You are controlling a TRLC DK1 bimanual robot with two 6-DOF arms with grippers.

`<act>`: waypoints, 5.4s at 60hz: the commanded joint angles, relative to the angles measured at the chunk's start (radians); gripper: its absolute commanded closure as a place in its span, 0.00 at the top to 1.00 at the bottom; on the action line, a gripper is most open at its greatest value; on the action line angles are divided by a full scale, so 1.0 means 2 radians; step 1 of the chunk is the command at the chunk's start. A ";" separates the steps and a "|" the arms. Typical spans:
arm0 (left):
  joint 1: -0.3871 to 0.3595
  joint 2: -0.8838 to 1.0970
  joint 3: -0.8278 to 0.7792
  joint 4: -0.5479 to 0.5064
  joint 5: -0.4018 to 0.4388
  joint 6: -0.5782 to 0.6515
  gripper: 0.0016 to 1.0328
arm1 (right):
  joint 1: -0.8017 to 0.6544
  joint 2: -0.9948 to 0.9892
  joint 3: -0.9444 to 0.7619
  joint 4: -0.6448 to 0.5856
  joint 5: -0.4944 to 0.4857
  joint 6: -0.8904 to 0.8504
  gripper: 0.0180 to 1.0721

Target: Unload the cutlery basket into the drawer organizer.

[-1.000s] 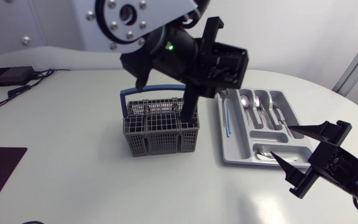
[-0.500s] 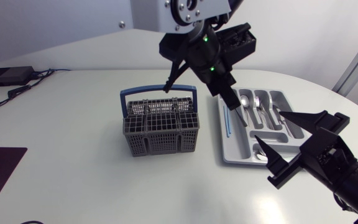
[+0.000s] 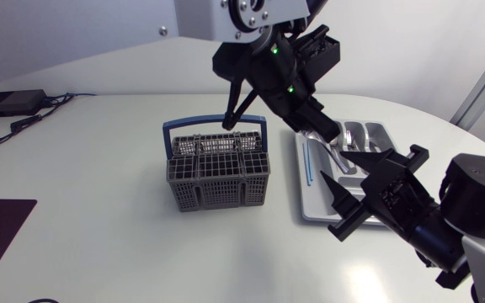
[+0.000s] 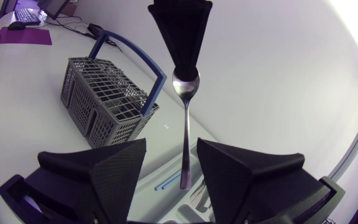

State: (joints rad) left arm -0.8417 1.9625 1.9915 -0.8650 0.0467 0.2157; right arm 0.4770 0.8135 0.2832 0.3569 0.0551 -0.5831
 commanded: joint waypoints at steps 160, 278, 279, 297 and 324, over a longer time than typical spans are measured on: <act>0.118 -0.271 -0.288 0.259 -0.051 0.027 0.96 | -0.379 0.228 0.131 -0.253 -0.378 -0.386 0.06; 0.223 -0.381 -0.677 0.358 -0.055 0.108 0.95 | -0.058 0.344 0.190 -0.026 -0.142 -0.091 0.86; 0.223 -0.377 -0.678 0.360 -0.055 0.109 0.95 | -0.055 0.348 0.193 -0.024 -0.137 -0.090 0.86; 0.239 -0.341 -0.683 0.397 -0.055 0.118 0.95 | -0.012 0.384 0.209 0.003 -0.097 -0.056 0.86; 0.257 -0.307 -0.670 0.429 -0.055 0.139 0.95 | 0.015 0.373 0.204 -0.001 -0.078 -0.054 0.86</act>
State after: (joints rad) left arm -0.3424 1.3258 0.6487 -0.0231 -0.0612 0.4675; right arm 0.4881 1.5635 0.6884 0.3481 -0.1097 -0.7136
